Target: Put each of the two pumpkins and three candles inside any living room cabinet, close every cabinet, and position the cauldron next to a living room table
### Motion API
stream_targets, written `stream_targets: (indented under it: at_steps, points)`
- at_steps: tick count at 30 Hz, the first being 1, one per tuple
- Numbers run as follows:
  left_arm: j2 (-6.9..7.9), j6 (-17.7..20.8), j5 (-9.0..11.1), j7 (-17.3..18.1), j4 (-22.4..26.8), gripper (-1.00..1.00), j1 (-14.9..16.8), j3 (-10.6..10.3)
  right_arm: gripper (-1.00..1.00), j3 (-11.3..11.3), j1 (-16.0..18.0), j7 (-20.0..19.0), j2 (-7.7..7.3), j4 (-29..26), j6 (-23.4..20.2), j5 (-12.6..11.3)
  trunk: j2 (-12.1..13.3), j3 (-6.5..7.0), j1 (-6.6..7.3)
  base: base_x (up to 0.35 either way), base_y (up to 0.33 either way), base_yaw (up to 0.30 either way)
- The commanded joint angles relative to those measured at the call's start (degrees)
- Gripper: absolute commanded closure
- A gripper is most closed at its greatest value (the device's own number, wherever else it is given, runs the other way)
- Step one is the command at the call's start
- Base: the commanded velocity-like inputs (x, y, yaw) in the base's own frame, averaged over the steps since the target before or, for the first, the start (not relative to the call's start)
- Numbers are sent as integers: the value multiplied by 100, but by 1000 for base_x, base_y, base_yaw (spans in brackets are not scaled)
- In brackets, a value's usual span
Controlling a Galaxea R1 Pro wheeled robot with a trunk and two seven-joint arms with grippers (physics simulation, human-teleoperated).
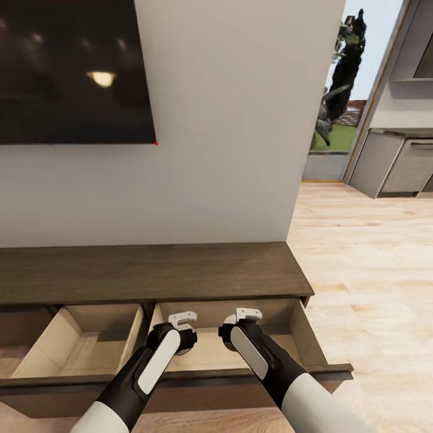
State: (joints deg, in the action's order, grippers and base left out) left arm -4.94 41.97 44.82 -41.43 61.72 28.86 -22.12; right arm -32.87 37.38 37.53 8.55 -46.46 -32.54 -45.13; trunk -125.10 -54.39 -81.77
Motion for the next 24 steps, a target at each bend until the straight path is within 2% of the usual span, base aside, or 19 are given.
stream_targets:
  at_steps: [1, 8, 20, 24]
  points:
    - [2, 13, 38, -93, 7, 100, 5, -12, 100, -18, 4, 53, -3, -8, -7, -40, -44, -24, -21, 0, 0, 0]
    - [2, 13, 44, -93, 23, 100, 5, -12, 100, -18, 6, 53, -3, -8, -7, -40, -325, -149, -175, 0, 0, 0]
    - [2, 13, 45, -93, 80, 100, 5, -23, 100, -18, 5, 53, -3, -7, -7, -40, -325, -149, -175, 0, 0, 0]
    - [2, 16, 45, -93, 77, 100, 5, -29, 100, -18, 4, 53, -3, -10, -7, -40, -325, -149, -175, 130, 0, 0]
